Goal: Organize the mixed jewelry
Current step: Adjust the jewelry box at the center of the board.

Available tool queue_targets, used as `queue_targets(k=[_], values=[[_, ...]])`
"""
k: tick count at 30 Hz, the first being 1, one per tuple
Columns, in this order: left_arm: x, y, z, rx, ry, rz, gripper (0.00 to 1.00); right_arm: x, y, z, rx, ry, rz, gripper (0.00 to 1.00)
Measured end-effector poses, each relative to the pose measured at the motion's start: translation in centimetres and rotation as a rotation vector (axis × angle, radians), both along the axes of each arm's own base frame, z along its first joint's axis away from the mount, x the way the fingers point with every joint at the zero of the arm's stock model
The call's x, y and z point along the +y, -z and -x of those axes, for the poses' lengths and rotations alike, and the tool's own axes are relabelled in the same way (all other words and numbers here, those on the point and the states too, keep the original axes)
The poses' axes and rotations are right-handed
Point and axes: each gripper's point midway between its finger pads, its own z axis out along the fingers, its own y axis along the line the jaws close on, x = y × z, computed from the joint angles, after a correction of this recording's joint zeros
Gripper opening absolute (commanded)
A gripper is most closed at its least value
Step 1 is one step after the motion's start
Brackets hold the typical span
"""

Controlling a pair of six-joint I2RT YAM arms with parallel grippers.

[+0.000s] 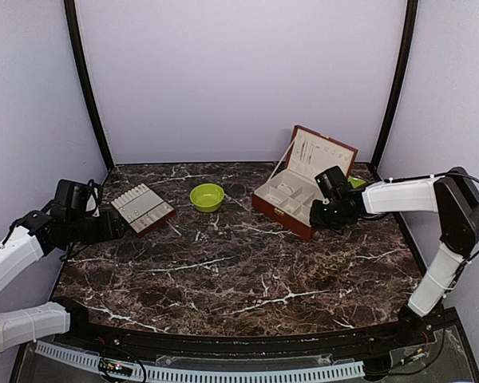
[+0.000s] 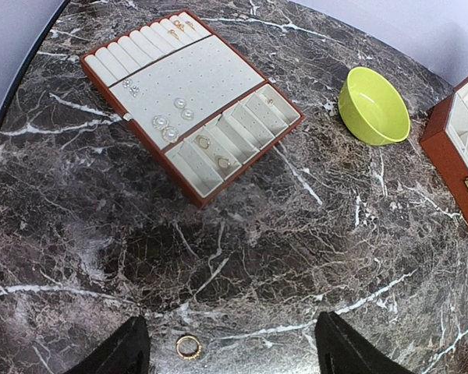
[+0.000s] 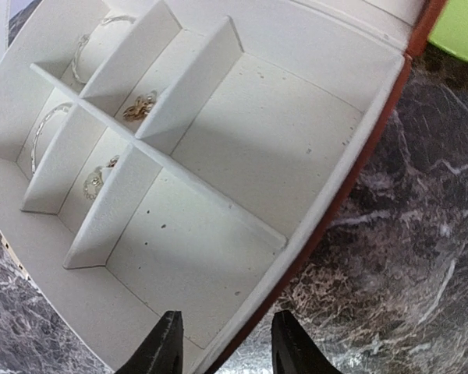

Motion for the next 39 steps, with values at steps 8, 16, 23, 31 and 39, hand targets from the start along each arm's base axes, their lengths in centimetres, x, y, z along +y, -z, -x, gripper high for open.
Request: queue_targets(k=[8, 16, 23, 31, 39], values=[[0.0, -0.1, 0.0, -0.005, -0.001, 0.001, 0.76, -0.8, -0.2, -1.4, -0.036, -0.020, 0.081, 0.09], [0.0, -0.1, 0.0, -0.005, -0.001, 0.001, 0.76, -2.6, -0.3, -3.4, -0.055, -0.078, 0.165, 0.12], [0.0, -0.1, 0.0, -0.004, 0.000, 0.001, 0.75, -2.2, -1.1, -4.5, -0.064, -0.139, 0.171, 0.40], [-0.6, 0.8, 0.0, 0.037, 0.008, 0.022, 0.66, -1.8, -4.8, -3.9, -0.114, -0.162, 0.121, 0.52], [-2.8, 3.4, -1.3, 0.151, 0.088, 0.015, 0.62, -2.2, -11.6, -1.0, -0.256, -0.149, -0.007, 0.56]])
